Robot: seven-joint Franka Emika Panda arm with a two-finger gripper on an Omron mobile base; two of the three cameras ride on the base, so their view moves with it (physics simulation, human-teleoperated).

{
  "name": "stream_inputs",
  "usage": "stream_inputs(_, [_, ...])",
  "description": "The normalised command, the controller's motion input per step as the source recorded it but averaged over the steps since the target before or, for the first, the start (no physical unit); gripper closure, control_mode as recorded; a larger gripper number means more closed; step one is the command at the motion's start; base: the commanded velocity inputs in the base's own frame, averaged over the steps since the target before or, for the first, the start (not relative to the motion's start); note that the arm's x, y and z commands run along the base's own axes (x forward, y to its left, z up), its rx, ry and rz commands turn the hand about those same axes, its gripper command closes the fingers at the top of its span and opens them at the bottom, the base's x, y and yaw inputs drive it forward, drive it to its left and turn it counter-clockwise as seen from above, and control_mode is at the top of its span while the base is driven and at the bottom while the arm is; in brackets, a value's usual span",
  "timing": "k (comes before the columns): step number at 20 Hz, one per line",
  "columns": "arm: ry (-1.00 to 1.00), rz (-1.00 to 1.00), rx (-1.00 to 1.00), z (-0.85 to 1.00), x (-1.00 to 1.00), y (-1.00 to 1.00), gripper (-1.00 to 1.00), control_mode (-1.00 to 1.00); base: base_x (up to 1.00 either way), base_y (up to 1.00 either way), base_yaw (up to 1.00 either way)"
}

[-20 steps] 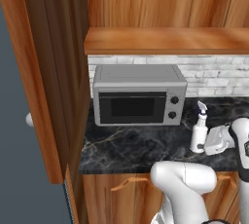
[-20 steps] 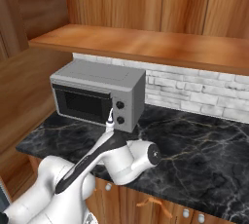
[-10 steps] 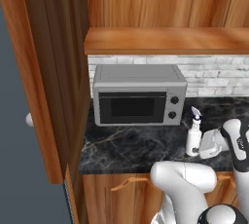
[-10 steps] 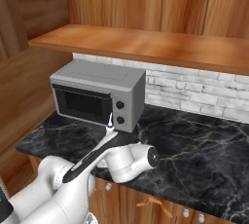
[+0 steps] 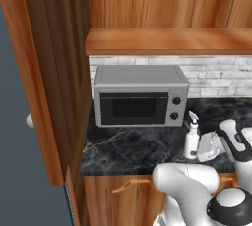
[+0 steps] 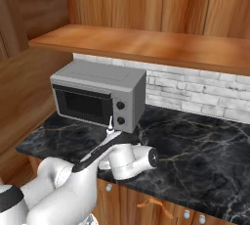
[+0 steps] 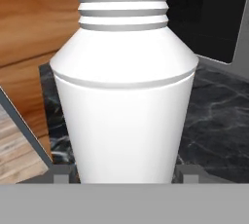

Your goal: Move the cutting board and knife to the sink. Then move spray from the cabinet to the counter.

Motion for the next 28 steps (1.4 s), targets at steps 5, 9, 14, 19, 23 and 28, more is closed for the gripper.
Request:
stream_inputs(5, [0.00,0.03,0.00,-0.20,0.16,-0.01,1.00,-1.00,0.00,0.00,0.00])
stream_inputs(9, [0.00,0.03,0.00,-0.22,0.20,0.00,1.00,-1.00,0.00,0.00,0.00])
stream_inputs(14, [0.00,0.02,0.00,-0.18,0.21,0.00,1.00,-1.00,0.00,0.00,0.00])
stream_inputs(19, [-0.01,0.02,0.00,-0.14,0.16,0.00,1.00,-1.00,0.00,0.00,0.00])
stream_inputs(23, [-0.12,0.02,0.01,-0.16,0.01,0.01,1.00,-1.00,0.00,0.00,0.00])
stream_inputs(28, [-0.16,0.00,0.00,-0.17,0.00,0.02,1.00,-1.00,0.00,0.00,0.00])
